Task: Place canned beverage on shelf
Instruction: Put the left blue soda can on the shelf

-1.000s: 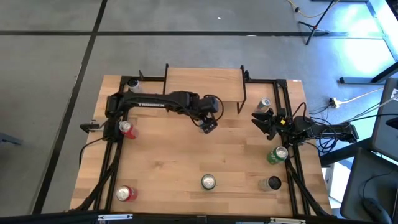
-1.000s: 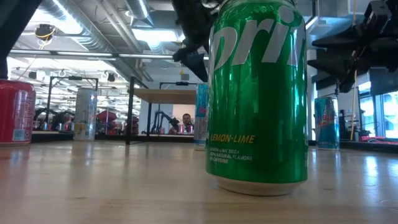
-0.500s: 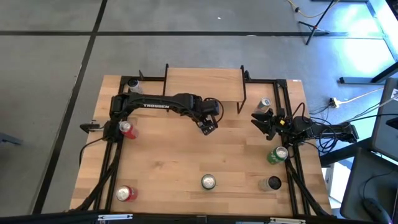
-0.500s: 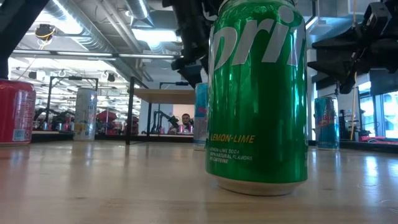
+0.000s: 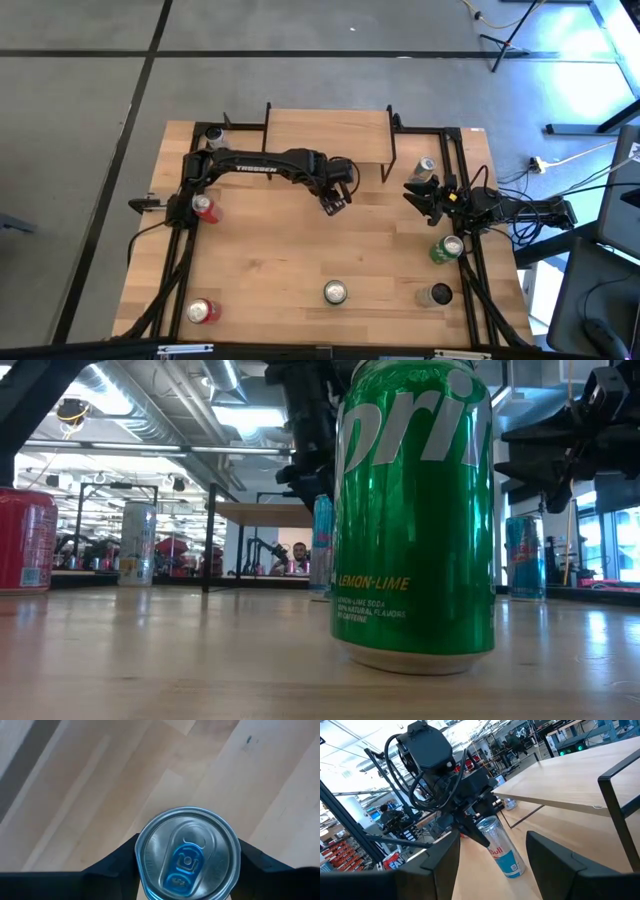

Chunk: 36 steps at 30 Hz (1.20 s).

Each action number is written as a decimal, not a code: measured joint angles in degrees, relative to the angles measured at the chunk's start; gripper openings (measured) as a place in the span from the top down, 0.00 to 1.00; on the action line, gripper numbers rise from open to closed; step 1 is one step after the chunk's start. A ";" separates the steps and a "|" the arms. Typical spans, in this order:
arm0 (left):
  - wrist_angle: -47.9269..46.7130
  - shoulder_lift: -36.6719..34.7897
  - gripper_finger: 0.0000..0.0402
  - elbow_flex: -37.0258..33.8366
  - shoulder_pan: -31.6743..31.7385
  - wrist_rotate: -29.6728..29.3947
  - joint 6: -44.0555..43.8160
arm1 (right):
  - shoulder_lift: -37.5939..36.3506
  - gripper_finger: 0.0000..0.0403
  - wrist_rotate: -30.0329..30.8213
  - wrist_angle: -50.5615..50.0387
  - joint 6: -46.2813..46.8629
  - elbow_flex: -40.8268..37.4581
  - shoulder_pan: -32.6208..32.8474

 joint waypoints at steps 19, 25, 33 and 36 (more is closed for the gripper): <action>-26.58 -0.02 0.52 31.32 -2.10 -0.03 9.82 | 5.43 0.47 0.55 -0.32 -7.51 7.40 -0.01; -30.50 -4.33 0.52 31.10 1.29 -0.10 13.66 | 12.22 0.47 0.44 -0.30 -7.80 10.48 -0.01; -34.10 -6.51 0.52 32.52 8.82 -4.42 21.48 | 19.08 0.47 0.00 -0.17 -9.05 12.96 0.00; -33.84 -7.06 0.52 32.41 12.79 -3.39 24.41 | 20.23 0.47 -0.55 -0.26 -8.68 13.00 0.00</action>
